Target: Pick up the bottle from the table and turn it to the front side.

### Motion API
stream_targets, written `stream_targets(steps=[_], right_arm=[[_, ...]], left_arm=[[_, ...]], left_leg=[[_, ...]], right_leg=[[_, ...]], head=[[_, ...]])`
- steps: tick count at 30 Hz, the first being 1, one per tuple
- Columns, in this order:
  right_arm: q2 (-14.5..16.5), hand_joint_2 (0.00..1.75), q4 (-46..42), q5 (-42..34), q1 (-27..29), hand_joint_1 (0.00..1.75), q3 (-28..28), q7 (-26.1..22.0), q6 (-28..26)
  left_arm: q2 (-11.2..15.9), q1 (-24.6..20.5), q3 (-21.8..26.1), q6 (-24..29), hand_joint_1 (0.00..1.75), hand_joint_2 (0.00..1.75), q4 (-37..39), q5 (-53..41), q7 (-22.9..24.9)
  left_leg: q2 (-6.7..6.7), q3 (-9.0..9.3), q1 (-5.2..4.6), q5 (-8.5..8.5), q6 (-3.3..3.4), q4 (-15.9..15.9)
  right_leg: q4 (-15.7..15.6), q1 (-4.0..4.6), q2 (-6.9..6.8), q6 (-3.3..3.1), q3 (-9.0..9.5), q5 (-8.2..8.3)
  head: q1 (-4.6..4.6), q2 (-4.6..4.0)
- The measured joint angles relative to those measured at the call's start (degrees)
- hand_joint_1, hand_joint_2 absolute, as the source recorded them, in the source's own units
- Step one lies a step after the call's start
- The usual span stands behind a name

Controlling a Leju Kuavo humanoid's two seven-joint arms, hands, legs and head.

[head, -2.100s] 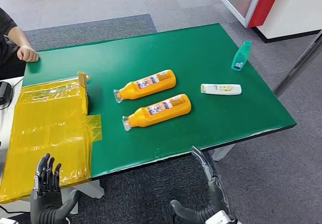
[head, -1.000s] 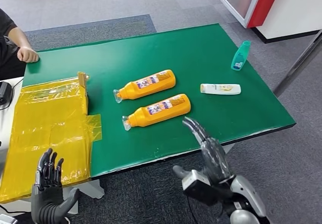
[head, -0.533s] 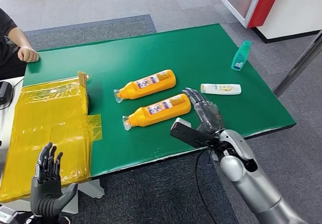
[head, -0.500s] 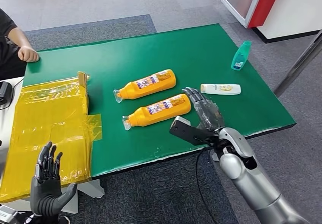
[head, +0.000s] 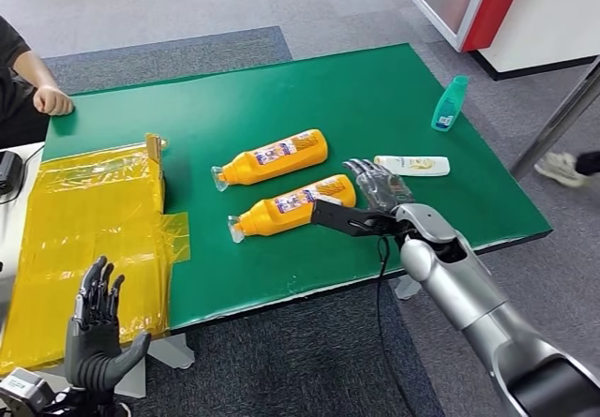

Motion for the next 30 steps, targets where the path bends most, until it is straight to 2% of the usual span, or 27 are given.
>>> stream_targets(steps=[7,13,17,22,30], right_arm=[[0.0,1.75,10.2,1.0,-6.0,0.0,2.9,0.2,2.0],[0.0,1.75,14.7,1.6,-8.1,0.0,4.5,0.1,2.8],[0.2,1.75,18.0,1.8,-10.0,0.0,5.7,-0.9,5.4],[1.6,1.75,23.8,2.4,-12.9,0.0,7.8,-3.2,6.9],[4.1,1.75,29.5,1.9,-16.4,0.0,10.1,-4.0,7.1]], left_arm=[[0.0,-1.0,-0.4,0.3,0.0,1.75,1.4,-0.4,-0.1],[0.0,-1.3,-0.5,0.4,0.0,1.75,2.2,-0.4,-0.2],[0.0,-1.7,-0.8,0.4,0.0,1.75,2.8,-0.6,-0.3],[0.0,-2.4,-1.4,0.6,0.0,1.75,3.6,-0.7,-0.4],[0.1,-2.9,-2.2,0.6,0.0,1.75,4.8,-0.8,-0.5]], left_leg=[[0.0,-0.01,0.0,0.02,0.01,0.0],[0.0,-0.01,0.0,0.01,0.01,0.0],[0.0,-0.02,0.0,0.01,0.01,0.0],[0.0,-0.02,0.0,0.05,0.0,0.0],[0.0,-0.03,0.0,0.07,-0.01,0.0]], right_leg=[[0.0,-0.01,0.0,0.03,0.01,0.03],[0.0,-0.01,0.0,0.03,-0.01,0.03],[0.0,-0.01,0.0,0.03,-0.01,0.03],[0.0,-0.01,0.0,0.02,-0.01,0.07],[0.0,0.0,0.0,0.01,-0.02,0.08]], head=[[0.0,0.0],[0.0,0.0],[0.01,0.0],[0.02,0.0],[0.01,0.0]])
